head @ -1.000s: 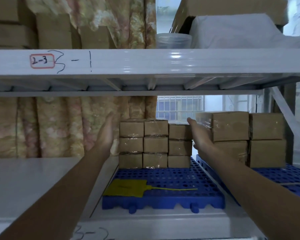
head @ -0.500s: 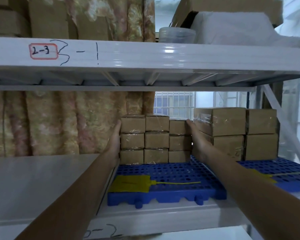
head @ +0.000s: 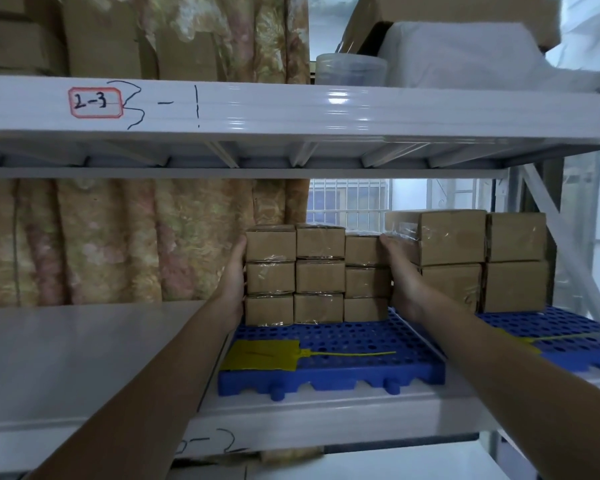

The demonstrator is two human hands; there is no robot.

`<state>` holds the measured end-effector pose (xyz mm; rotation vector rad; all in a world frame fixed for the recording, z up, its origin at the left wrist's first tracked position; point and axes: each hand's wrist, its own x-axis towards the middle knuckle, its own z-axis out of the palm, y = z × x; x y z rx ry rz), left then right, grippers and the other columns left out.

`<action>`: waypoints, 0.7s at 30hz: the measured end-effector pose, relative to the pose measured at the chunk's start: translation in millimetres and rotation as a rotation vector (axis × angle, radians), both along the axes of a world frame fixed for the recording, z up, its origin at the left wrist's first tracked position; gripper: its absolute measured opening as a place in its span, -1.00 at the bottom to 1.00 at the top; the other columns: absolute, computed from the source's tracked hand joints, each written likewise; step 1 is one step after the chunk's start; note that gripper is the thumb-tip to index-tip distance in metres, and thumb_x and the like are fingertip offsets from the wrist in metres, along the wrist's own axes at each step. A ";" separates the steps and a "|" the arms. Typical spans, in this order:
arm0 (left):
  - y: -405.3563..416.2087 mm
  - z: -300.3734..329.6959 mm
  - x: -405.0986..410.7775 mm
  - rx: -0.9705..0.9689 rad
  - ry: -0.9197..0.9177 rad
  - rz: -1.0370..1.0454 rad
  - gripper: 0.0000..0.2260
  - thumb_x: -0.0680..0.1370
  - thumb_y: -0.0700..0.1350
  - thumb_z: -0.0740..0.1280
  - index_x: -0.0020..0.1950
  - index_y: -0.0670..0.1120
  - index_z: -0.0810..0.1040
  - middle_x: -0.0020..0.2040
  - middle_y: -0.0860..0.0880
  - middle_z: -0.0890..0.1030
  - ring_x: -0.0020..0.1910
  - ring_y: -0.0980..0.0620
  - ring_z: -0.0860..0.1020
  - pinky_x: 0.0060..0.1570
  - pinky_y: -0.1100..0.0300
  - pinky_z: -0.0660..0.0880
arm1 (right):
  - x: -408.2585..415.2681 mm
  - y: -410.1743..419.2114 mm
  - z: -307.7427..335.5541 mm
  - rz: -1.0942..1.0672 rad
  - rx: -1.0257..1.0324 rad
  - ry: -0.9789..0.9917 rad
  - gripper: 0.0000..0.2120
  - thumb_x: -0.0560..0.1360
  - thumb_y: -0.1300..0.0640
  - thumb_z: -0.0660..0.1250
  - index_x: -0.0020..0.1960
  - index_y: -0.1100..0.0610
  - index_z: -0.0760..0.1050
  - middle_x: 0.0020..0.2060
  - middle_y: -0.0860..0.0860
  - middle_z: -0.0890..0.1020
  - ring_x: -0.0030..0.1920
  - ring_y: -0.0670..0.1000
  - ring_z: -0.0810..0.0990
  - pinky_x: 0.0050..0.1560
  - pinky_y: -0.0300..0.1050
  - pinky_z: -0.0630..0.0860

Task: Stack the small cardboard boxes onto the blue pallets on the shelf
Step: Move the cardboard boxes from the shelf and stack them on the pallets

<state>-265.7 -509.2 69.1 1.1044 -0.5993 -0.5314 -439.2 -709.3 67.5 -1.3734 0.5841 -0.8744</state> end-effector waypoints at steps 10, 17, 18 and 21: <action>5.6 -1.6 -11.3 -0.018 -0.021 0.004 -0.49 0.61 0.36 0.15 0.02 -0.02 0.66 -0.24 -0.03 0.75 -0.31 0.03 0.72 -0.20 0.09 0.53 | -24.2 16.1 0.5 0.042 -0.010 0.007 -0.47 0.51 -0.42 0.20 0.27 -0.10 0.53 0.11 0.05 0.68 0.10 0.08 0.66 -0.09 0.00 0.52; 11.9 -1.2 -13.9 0.012 -0.059 0.007 -0.49 0.61 0.36 0.14 0.11 0.00 0.66 -0.12 -0.04 0.77 -0.22 0.02 0.74 -0.18 0.09 0.55 | -26.5 22.8 2.4 0.033 -0.033 0.035 -0.43 0.50 -0.43 0.21 0.32 -0.08 0.49 0.13 0.03 0.65 0.11 0.07 0.63 -0.02 0.02 0.50; 13.4 -1.9 -14.9 0.032 -0.085 0.013 -0.51 0.61 0.35 0.14 0.12 0.02 0.65 -0.12 -0.02 0.77 -0.19 0.03 0.73 -0.19 0.10 0.56 | -26.6 22.4 2.1 0.029 -0.046 0.047 -0.43 0.50 -0.43 0.21 0.32 -0.08 0.49 0.16 0.03 0.64 0.11 0.06 0.62 0.04 0.03 0.48; 21.2 -3.2 -20.4 0.105 -0.199 0.053 -0.63 0.66 0.29 0.10 0.11 0.09 0.58 -0.04 0.06 0.70 -0.22 0.22 0.68 -0.32 0.30 0.57 | -30.6 24.8 2.0 0.024 -0.116 0.082 -0.47 0.54 -0.40 0.17 0.36 -0.11 0.44 0.26 0.00 0.57 0.13 0.01 0.56 0.21 0.01 0.39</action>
